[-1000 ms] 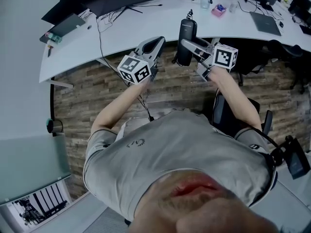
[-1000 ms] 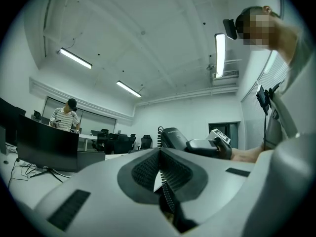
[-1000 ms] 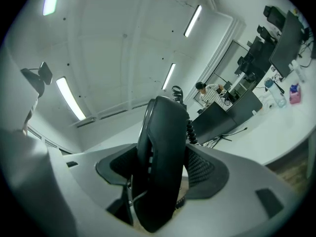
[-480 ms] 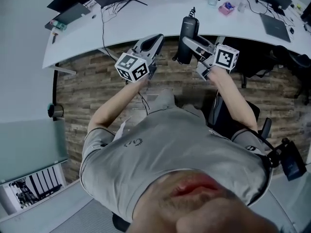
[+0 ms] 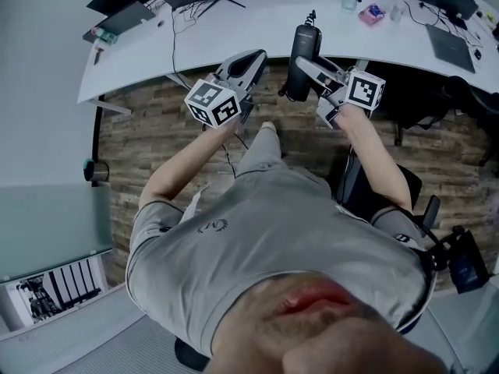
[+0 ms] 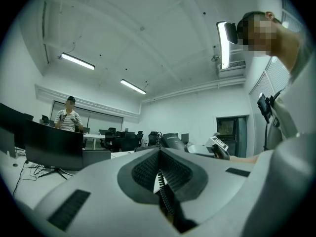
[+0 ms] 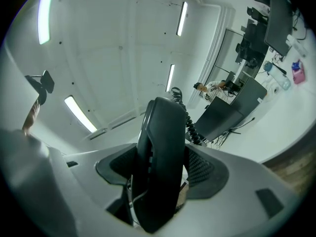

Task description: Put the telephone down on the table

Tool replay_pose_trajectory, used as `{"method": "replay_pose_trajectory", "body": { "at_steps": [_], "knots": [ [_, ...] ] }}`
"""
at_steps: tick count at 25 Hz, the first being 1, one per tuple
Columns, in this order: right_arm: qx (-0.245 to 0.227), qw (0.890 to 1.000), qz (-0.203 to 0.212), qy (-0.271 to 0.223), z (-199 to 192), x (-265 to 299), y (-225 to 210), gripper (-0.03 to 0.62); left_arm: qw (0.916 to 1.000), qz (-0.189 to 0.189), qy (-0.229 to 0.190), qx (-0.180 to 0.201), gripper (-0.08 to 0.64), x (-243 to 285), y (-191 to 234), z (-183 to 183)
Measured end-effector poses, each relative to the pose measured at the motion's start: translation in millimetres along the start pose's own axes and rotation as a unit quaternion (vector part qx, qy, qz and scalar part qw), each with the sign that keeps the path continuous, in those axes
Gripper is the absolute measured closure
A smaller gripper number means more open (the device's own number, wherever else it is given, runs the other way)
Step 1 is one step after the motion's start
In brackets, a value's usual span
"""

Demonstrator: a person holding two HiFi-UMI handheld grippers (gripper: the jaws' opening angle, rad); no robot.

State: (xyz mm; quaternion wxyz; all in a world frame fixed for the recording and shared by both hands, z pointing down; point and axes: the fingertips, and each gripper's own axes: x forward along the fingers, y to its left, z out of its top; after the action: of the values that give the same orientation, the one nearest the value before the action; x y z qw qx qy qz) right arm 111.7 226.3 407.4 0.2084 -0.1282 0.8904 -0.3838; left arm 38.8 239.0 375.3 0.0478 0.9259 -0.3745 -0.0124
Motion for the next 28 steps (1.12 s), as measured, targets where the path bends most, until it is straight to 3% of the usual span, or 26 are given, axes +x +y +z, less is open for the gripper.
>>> {"method": "replay_pose_trajectory", "body": {
  "at_steps": [12,21,28],
  "knots": [
    [0.006,0.999,-0.036,-0.009,12,7,-27,0.290,0.9991,-0.035,-0.017,-0.015,0.551,24,25,-6],
    [0.005,0.997,-0.083,0.005,33,66,-84,0.291,0.9943,-0.077,-0.039,-0.062,0.551,51,103,-15],
    [-0.004,0.994,-0.113,0.006,56,137,-121,0.290,0.9905,-0.092,-0.051,-0.088,0.551,65,189,-9]
  ]
}}
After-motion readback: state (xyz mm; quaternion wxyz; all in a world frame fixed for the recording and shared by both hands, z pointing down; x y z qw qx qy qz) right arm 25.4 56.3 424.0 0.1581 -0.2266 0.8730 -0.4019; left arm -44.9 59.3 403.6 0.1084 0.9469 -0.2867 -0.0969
